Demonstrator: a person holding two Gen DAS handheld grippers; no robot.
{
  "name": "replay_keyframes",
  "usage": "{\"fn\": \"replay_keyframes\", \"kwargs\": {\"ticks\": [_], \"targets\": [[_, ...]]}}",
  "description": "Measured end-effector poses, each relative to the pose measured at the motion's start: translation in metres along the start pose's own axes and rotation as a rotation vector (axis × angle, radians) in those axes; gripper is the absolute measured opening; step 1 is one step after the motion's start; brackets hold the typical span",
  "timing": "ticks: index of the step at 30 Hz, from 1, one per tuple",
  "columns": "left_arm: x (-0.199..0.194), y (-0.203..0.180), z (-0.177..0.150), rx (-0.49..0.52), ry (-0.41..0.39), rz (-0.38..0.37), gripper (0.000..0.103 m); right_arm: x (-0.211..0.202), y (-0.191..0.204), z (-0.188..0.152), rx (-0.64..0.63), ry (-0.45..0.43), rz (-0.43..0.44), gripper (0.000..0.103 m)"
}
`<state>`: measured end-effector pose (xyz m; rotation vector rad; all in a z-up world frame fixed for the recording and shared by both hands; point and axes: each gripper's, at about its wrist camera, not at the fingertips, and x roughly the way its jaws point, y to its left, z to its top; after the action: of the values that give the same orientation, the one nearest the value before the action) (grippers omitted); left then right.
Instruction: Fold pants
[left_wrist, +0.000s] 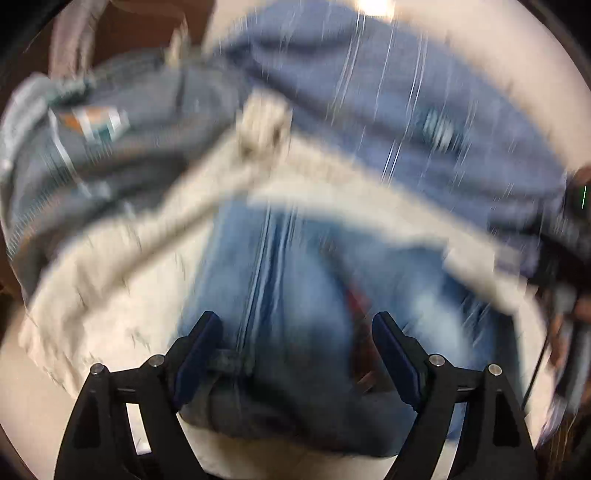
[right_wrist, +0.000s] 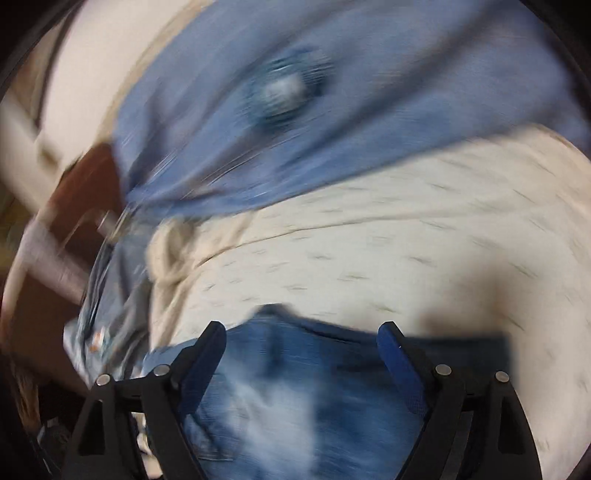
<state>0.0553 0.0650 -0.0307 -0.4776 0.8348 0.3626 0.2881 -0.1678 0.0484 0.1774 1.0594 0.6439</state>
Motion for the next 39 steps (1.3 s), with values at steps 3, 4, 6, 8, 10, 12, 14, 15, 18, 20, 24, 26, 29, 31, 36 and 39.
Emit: {"fn": "replay_keyframes", "kwargs": {"ticks": [3,4,6,8,10,12,14,15,18,20,24,26,29,31,36,39], "targets": [[0.014,-0.002,-0.005,0.042,0.044,0.041,0.085,0.056,0.029,0.007,-0.126,0.113,-0.028,0.087],[0.014,-0.005,-0.007,0.067,0.041,0.051,0.085,0.077,0.038,0.009,-0.168,0.149,-0.056,0.087],[0.016,-0.004,-0.008,0.070,0.043,0.050,0.085,0.104,0.046,0.007,-0.223,0.203,-0.079,0.087],[0.017,-0.003,-0.008,0.079,0.042,0.049,0.086,0.129,0.047,-0.003,-0.273,0.291,-0.142,0.071],[0.019,-0.003,-0.008,0.077,0.040,0.047,0.086,0.128,0.052,-0.007,-0.325,0.259,-0.214,0.036],[0.020,-0.004,-0.008,0.077,0.037,0.051,0.086,0.116,0.050,-0.002,-0.289,0.203,-0.210,0.022],[0.020,-0.005,-0.007,0.079,0.034,0.057,0.087,0.123,0.046,-0.001,-0.270,0.209,-0.227,0.022],[0.020,-0.006,-0.008,0.082,0.034,0.060,0.087,0.131,0.043,-0.005,-0.271,0.233,-0.239,0.022],[0.020,-0.004,-0.008,0.078,0.033,0.052,0.087,0.132,0.047,-0.004,-0.261,0.202,-0.227,0.032],[0.019,-0.004,-0.009,0.080,0.030,0.050,0.087,0.121,0.043,0.002,-0.201,0.211,-0.194,0.057],[0.019,-0.005,-0.009,0.077,0.029,0.052,0.087,0.074,0.053,-0.001,-0.181,0.102,-0.158,0.068],[0.019,-0.005,-0.009,0.076,0.028,0.054,0.087,0.052,0.061,-0.013,-0.150,0.096,-0.075,0.069],[0.019,-0.005,-0.009,0.070,0.026,0.048,0.087,0.049,0.061,-0.042,-0.084,0.169,0.034,0.074],[0.017,-0.002,-0.008,0.051,0.026,0.025,0.087,0.077,0.050,-0.058,-0.023,0.273,0.023,0.081],[-0.023,0.041,-0.004,-0.160,-0.117,-0.115,0.087,0.067,0.061,-0.060,0.010,0.244,0.061,0.084],[-0.042,0.077,-0.016,-0.339,-0.127,-0.171,0.087,0.037,0.073,-0.072,-0.039,0.154,0.079,0.084]]}}
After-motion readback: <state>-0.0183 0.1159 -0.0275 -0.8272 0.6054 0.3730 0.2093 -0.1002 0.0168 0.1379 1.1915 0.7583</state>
